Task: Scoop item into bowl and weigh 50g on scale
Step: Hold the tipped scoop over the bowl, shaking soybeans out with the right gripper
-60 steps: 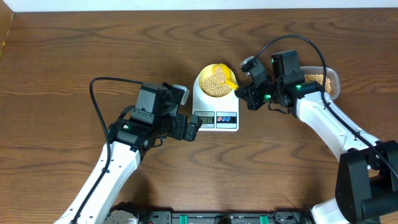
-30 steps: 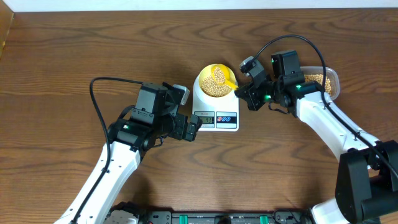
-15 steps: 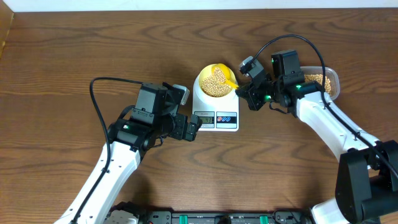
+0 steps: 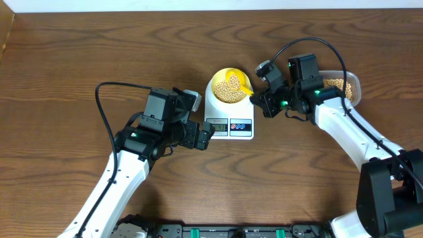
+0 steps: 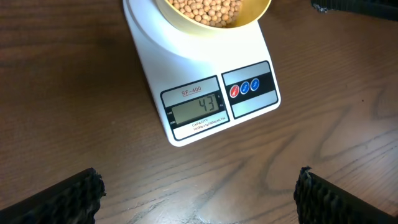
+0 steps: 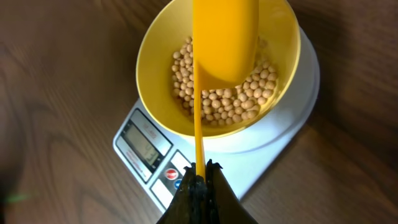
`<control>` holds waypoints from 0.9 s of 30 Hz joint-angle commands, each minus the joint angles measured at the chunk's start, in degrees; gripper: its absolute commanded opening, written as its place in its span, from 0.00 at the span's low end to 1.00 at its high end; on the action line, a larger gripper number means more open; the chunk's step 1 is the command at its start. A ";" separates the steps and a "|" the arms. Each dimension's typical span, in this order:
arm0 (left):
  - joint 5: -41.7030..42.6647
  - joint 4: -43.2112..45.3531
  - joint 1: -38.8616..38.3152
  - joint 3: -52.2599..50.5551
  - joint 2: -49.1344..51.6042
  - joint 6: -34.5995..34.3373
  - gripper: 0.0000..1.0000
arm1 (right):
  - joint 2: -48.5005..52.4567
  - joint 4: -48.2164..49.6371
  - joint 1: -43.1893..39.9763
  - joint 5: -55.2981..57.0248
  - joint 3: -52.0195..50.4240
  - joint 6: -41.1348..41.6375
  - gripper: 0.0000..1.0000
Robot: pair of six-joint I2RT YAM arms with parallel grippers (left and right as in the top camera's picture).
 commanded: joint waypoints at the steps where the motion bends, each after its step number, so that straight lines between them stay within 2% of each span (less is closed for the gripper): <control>1: -0.57 0.09 -0.09 0.09 0.22 0.15 1.00 | -0.33 -0.02 0.33 -2.89 0.17 2.99 0.01; 27: -0.57 0.09 -0.09 0.09 0.22 0.15 1.00 | -0.33 1.66 0.26 -2.60 0.17 1.86 0.01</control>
